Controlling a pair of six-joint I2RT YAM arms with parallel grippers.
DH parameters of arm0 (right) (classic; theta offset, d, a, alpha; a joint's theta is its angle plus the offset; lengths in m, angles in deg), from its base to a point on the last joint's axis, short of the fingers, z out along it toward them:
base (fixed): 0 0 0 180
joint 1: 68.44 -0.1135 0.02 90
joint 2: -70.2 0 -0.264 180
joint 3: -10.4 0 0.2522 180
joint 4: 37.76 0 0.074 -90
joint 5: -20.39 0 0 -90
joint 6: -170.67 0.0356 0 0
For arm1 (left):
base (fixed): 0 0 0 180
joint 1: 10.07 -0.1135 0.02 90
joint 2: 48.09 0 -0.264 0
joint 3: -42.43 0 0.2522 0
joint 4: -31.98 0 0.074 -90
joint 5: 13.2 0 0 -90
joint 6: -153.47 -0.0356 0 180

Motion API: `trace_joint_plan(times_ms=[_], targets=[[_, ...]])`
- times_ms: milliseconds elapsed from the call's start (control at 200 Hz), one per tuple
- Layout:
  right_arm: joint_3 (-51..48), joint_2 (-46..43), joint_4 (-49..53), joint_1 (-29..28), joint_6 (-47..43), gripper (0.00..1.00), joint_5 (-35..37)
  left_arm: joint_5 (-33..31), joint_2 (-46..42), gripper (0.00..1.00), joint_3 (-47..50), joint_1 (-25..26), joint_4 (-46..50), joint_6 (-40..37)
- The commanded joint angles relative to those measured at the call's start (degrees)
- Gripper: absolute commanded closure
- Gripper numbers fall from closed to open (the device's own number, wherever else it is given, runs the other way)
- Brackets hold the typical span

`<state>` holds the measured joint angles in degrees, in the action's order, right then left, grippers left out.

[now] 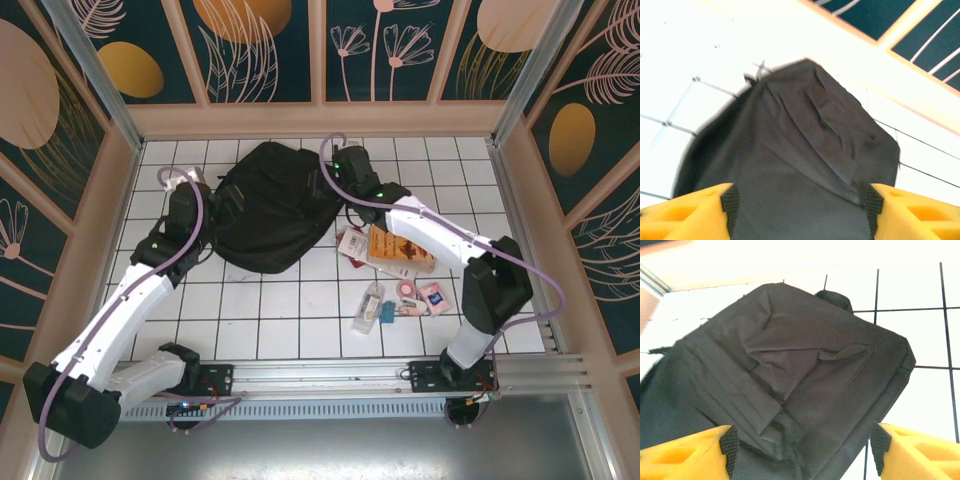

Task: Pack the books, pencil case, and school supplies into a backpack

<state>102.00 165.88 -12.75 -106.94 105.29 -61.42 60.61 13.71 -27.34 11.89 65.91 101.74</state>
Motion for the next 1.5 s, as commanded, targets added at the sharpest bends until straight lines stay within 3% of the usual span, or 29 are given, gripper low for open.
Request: trace_joint_plan(times_ms=[0,135,280,395,666,886,1496], targets=[[-4.1,-0.1,4.4,1.8,9.6,0.24,-6.0,-11.2,7.8,0.23,-4.0,-0.1,5.6,-6.6],[-9.3,-0.6,0.0,2.3,16.0,0.12,-12.5,-12.0,20.1,0.18,-10.6,-2.5,4.0,-6.4],[-10.4,-0.5,-1.9,2.1,18.3,0.11,-15.4,-3.7,31.0,0.18,-17.4,-6.6,3.0,-4.6],[-10.3,-0.2,-1.5,2.0,17.8,0.11,-16.0,-3.0,35.7,0.19,-21.2,-6.8,6.0,-4.2],[-12.0,-0.2,-2.8,1.8,15.5,0.12,-18.0,-2.9,35.5,0.25,-17.7,-7.1,6.1,-6.7],[-12.8,0.3,-3.6,1.7,14.8,0.13,-19.2,2.3,31.7,0.31,-13.6,-7.2,5.0,-7.5],[-13.4,1.0,-4.2,0.3,13.3,0.13,-20.2,8.3,28.6,0.29,-3.1,-8.4,2.5,-7.6]])
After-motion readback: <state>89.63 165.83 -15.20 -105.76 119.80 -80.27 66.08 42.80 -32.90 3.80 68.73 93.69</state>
